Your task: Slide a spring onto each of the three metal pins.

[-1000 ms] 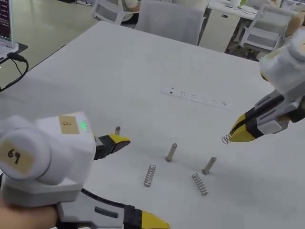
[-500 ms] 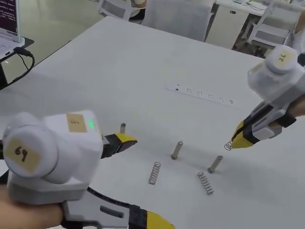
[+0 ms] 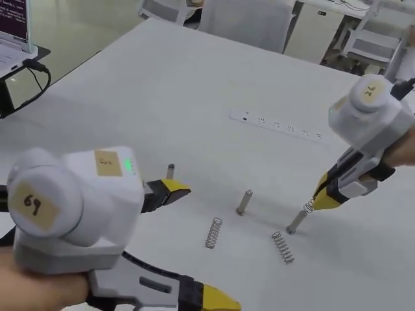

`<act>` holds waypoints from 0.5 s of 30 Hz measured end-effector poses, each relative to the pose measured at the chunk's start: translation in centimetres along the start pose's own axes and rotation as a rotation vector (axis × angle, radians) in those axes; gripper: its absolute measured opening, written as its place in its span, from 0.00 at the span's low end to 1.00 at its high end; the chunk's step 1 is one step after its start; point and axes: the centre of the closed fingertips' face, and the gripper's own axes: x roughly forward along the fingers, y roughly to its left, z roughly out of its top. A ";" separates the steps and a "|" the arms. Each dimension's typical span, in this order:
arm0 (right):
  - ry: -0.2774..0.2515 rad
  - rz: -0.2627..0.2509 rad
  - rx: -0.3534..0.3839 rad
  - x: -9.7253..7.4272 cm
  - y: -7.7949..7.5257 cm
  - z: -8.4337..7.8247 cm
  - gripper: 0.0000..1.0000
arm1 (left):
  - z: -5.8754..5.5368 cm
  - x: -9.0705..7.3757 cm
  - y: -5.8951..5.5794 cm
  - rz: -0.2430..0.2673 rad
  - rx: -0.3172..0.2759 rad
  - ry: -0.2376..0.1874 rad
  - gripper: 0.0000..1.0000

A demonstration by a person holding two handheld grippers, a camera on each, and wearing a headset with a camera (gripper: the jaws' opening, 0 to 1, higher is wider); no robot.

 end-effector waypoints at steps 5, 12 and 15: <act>-0.001 -0.001 0.006 0.3 -0.3 0.0 0.08 | 0.0 0.1 0.0 -0.004 0.001 0.003 0.87; 0.002 0.005 0.013 0.6 -0.5 -0.1 0.08 | 0.0 0.2 0.2 -0.005 0.001 0.005 0.86; 0.005 0.006 0.014 0.6 -0.6 -0.1 0.08 | 0.1 0.2 0.2 -0.005 0.000 0.006 0.86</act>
